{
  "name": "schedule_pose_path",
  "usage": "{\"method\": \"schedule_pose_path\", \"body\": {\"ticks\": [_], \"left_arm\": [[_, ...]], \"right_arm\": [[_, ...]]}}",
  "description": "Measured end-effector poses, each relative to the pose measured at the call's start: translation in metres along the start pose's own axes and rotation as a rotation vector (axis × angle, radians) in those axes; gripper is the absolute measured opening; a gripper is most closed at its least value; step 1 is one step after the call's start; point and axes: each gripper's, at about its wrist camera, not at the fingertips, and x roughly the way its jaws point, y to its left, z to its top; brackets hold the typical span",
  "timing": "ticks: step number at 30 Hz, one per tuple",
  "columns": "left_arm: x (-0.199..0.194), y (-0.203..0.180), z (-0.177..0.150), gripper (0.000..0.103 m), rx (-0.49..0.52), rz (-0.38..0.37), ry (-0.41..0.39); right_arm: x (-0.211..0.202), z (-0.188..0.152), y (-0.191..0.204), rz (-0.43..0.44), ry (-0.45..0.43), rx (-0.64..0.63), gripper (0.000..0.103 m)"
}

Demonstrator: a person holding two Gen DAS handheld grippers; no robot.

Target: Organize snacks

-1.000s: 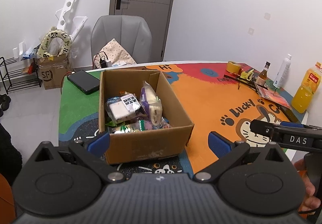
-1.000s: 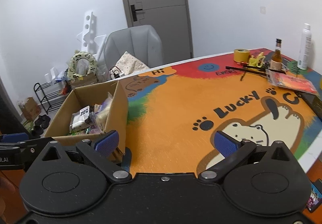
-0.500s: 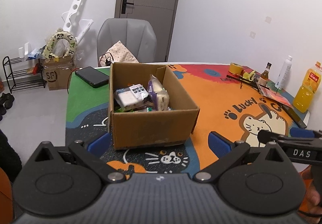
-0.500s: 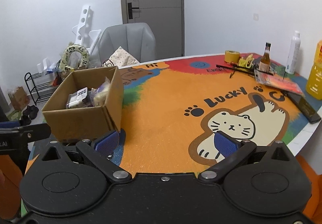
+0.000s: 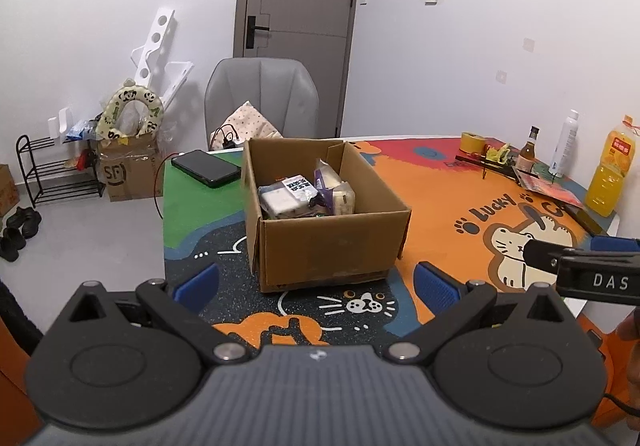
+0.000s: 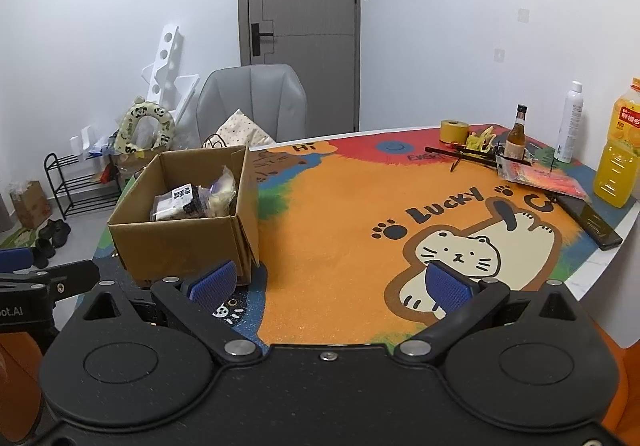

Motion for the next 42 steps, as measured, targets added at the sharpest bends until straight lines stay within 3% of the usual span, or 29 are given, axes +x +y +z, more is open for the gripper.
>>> {"method": "schedule_pose_path", "body": {"ticks": [6, 14, 42], "left_arm": [[-0.003, -0.004, -0.001, 0.103, 0.013, -0.013, -0.004], [-0.011, -0.009, -0.002, 0.103, 0.035, -0.037, -0.012], [-0.007, -0.013, -0.001, 0.103, 0.044, -0.037, 0.002]], "right_arm": [[-0.004, -0.003, 0.002, -0.003, 0.019, 0.043, 0.103], [-0.013, -0.006, 0.008, -0.018, -0.025, 0.029, 0.103], [-0.015, -0.008, 0.011, -0.036, -0.025, 0.025, 0.103]]}}
